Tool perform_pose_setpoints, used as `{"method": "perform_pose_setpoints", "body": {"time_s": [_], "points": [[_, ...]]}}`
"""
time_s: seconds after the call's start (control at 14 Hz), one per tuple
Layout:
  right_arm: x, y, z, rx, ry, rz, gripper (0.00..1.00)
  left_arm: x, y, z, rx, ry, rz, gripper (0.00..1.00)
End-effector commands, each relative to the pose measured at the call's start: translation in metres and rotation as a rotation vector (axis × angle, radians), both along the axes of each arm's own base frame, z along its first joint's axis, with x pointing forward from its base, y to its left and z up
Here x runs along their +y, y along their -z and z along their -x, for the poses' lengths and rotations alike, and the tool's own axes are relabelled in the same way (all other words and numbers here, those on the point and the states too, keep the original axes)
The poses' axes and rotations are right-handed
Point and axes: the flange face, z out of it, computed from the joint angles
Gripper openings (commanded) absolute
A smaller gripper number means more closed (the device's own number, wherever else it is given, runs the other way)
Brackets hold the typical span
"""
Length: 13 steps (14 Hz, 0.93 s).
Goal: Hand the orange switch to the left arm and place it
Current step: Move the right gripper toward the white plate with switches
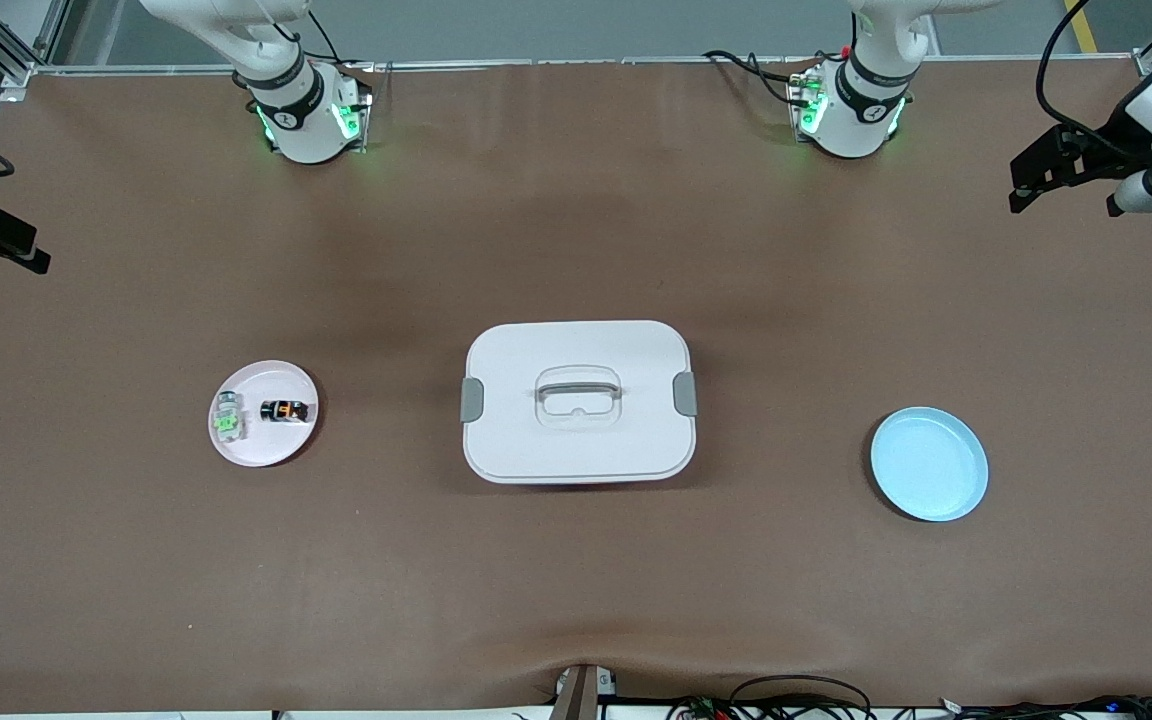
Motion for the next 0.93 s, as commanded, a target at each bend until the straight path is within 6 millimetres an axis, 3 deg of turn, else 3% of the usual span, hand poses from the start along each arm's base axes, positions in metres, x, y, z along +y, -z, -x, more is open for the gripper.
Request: {"method": "perform_pose_setpoints", "body": {"time_s": [0.0, 0.36, 0.64, 0.86], "points": [[0.001, -0.004, 0.008, -0.008, 0.004, 0.0, 1.0, 0.001, -0.005, -0.002, -0.002, -0.001, 0.002, 1.0], [0.0, -0.003, 0.006, -0.01, 0.006, 0.002, 1.0, 0.007, -0.009, -0.009, -0.011, -0.004, 0.005, 1.0], [-0.017, -0.011, 0.007, -0.026, 0.039, 0.001, 1.0, 0.016, 0.011, -0.02, 0.027, -0.023, 0.008, 1.0], [-0.013, -0.005, 0.002, -0.017, 0.032, 0.001, 1.0, 0.011, 0.02, -0.024, 0.042, -0.027, 0.006, 1.0]]}}
